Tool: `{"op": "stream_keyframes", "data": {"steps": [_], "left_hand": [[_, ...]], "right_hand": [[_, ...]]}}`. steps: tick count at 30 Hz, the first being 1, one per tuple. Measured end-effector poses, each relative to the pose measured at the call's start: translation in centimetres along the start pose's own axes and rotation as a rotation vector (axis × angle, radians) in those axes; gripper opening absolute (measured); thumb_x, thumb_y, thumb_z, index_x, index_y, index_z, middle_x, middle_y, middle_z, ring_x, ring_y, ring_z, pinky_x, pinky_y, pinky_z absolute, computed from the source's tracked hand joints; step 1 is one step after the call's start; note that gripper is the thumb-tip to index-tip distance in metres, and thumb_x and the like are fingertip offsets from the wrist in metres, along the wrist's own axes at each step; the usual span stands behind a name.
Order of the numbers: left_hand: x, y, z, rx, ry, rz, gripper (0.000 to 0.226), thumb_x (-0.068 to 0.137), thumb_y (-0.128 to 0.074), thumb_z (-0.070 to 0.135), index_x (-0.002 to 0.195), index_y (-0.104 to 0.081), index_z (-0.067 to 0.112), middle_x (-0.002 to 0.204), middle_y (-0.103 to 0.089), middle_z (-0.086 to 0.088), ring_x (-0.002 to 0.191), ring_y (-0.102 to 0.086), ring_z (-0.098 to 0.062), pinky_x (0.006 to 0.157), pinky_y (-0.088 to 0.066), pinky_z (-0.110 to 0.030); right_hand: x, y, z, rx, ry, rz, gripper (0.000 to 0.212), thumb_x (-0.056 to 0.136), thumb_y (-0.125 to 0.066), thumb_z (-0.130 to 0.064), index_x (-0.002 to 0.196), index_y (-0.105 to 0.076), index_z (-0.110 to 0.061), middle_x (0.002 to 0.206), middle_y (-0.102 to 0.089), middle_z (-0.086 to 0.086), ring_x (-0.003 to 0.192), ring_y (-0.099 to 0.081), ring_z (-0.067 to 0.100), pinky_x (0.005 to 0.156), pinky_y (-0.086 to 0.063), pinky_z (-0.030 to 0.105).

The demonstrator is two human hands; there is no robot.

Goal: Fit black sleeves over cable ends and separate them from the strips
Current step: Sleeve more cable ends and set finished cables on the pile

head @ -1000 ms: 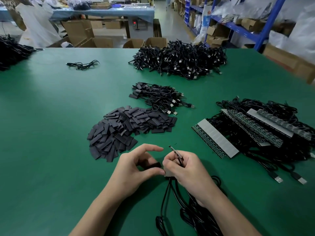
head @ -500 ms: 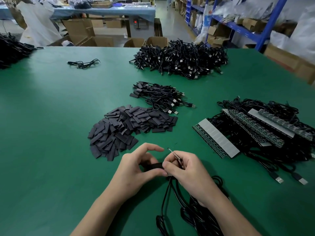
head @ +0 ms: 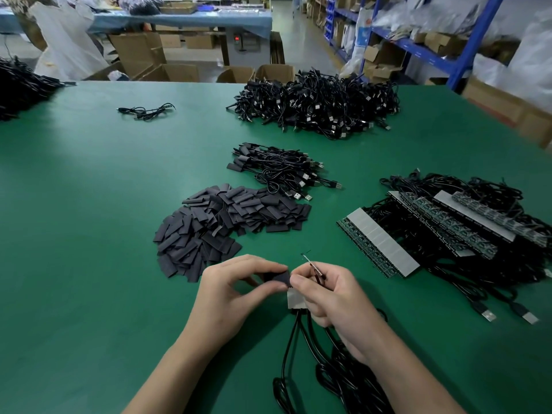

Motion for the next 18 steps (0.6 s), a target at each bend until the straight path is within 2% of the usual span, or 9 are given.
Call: {"op": "stream_keyframes", "data": {"steps": [4, 7, 11, 18], "left_hand": [[-0.09, -0.20, -0.30, -0.103, 0.058, -0.022, 0.018, 0.081, -0.082, 0.035, 0.099, -0.080, 0.032, 0.096, -0.078, 0.016, 0.088, -0.074, -0.010, 0.078, -0.055, -0.020], [-0.16, -0.44, -0.62, -0.161, 0.106, -0.043, 0.019, 0.079, -0.080, 0.040, 0.097, -0.081, 0.034, 0.096, -0.079, 0.015, 0.087, -0.075, -0.009, 0.079, -0.056, -0.019], [-0.22, -0.68, -0.98, -0.199, 0.147, -0.066, 0.025, 0.078, -0.079, 0.041, 0.102, -0.079, 0.034, 0.095, -0.079, 0.013, 0.086, -0.075, -0.011, 0.080, -0.057, -0.022], [-0.25, -0.90, -0.77, -0.299, 0.163, -0.083, 0.020, 0.079, -0.079, 0.035, 0.099, -0.080, 0.037, 0.095, -0.080, 0.009, 0.088, -0.076, -0.010, 0.081, -0.056, -0.019]], "right_hand": [[0.02, -0.06, 0.20, 0.045, -0.024, -0.027, 0.012, 0.094, -0.073, -0.020, 0.094, -0.067, -0.009, 0.056, -0.038, -0.011, 0.046, -0.027, 0.005, 0.041, -0.025, 0.016], [0.06, 0.00, 0.34, 0.076, -0.044, -0.044, 0.027, 0.083, -0.076, -0.029, 0.096, -0.067, -0.007, 0.055, -0.040, -0.011, 0.045, -0.027, 0.004, 0.041, -0.025, 0.016], [0.05, 0.00, 0.42, 0.104, -0.046, -0.066, 0.027, 0.080, -0.078, -0.030, 0.095, -0.068, -0.009, 0.056, -0.040, -0.011, 0.045, -0.027, 0.004, 0.040, -0.025, 0.016], [0.01, -0.13, 0.39, 0.117, -0.058, -0.080, 0.030, 0.079, -0.078, -0.028, 0.097, -0.069, -0.006, 0.055, -0.037, -0.010, 0.045, -0.024, 0.004, 0.041, -0.024, 0.016]]}}
Point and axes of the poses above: each hand's wrist, its own x-axis towards the middle knuckle, its own y-axis out of the back of the hand, z = x × y, the point moved 7 cm from there along x, towards the middle knuckle
